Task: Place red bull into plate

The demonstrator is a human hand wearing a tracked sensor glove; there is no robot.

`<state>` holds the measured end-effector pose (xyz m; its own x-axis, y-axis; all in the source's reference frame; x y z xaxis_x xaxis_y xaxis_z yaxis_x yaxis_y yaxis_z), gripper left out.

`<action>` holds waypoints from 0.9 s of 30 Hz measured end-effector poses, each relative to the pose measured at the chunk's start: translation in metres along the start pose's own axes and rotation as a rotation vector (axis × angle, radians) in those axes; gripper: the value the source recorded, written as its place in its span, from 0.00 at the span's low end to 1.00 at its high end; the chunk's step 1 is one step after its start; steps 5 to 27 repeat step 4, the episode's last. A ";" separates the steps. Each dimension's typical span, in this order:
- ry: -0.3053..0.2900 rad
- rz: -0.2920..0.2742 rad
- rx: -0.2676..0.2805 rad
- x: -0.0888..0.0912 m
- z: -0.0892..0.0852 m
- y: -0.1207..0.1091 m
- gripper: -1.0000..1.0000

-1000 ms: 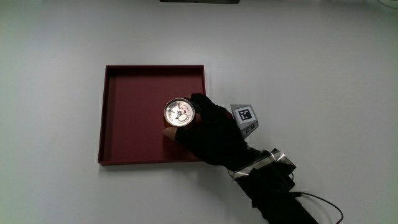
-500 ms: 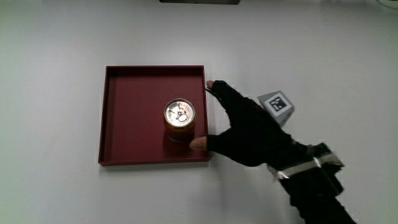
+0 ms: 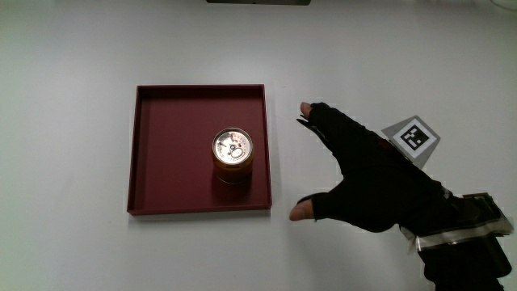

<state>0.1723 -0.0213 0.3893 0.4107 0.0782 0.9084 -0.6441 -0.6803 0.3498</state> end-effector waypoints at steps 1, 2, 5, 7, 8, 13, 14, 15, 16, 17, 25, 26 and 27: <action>-0.032 0.001 -0.003 -0.001 0.001 -0.001 0.00; -0.028 0.003 0.000 -0.002 0.001 -0.003 0.00; -0.030 0.009 0.001 -0.002 0.002 -0.004 0.00; -0.030 0.009 0.001 -0.002 0.002 -0.004 0.00; -0.030 0.009 0.001 -0.002 0.002 -0.004 0.00; -0.030 0.009 0.001 -0.002 0.002 -0.004 0.00; -0.030 0.009 0.001 -0.002 0.002 -0.004 0.00; -0.030 0.009 0.001 -0.002 0.002 -0.004 0.00; -0.030 0.009 0.001 -0.002 0.002 -0.004 0.00; -0.030 0.009 0.001 -0.002 0.002 -0.004 0.00; -0.030 0.009 0.001 -0.002 0.002 -0.004 0.00; -0.030 0.009 0.001 -0.002 0.002 -0.004 0.00; -0.030 0.009 0.001 -0.002 0.002 -0.004 0.00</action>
